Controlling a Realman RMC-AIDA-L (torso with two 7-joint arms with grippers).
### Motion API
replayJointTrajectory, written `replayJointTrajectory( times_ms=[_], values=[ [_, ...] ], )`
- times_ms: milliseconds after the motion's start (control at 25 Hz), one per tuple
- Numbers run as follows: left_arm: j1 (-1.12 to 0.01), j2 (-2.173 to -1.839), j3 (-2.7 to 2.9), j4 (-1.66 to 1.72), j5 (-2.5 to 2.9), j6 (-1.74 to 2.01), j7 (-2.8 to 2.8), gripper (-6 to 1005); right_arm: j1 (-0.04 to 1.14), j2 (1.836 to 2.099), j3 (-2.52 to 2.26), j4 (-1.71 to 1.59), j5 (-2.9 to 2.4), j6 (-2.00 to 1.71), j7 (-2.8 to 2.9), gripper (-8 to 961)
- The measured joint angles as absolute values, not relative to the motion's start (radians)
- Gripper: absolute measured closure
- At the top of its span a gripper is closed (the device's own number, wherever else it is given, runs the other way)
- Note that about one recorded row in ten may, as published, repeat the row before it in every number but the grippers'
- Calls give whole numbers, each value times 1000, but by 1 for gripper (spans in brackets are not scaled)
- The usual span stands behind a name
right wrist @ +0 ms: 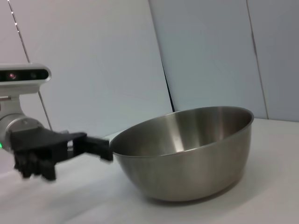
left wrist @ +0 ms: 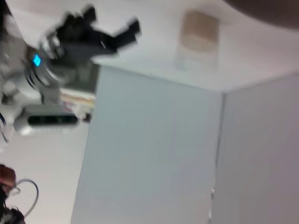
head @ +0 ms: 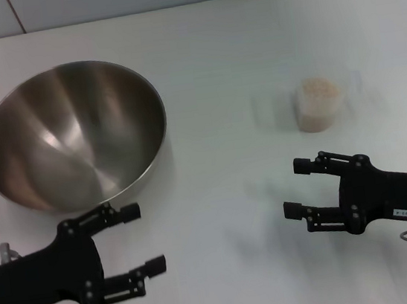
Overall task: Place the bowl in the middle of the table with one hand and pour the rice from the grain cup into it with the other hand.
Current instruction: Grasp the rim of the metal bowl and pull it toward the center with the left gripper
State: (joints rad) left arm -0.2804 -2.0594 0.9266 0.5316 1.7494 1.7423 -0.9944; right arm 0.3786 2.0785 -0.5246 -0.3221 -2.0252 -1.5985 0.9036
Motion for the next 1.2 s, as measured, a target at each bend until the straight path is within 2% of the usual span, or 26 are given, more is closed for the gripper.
replayJointTrajectory(
  times_ms=[280, 680, 1200],
  values=[
    [-286, -2068, 894, 525, 1526, 1720, -990, 170, 378, 2078, -522, -322, -2023, -1602, 904, 140],
    [-323, -2069, 860, 527, 1280, 1366, -945, 178, 378, 2080, -516, -321, -2022, -1606, 903, 140],
    [-355, -2067, 867, 578, 1250, 1236, -972, 189, 377, 2082, -514, -313, -2016, -1608, 902, 140]
  ],
)
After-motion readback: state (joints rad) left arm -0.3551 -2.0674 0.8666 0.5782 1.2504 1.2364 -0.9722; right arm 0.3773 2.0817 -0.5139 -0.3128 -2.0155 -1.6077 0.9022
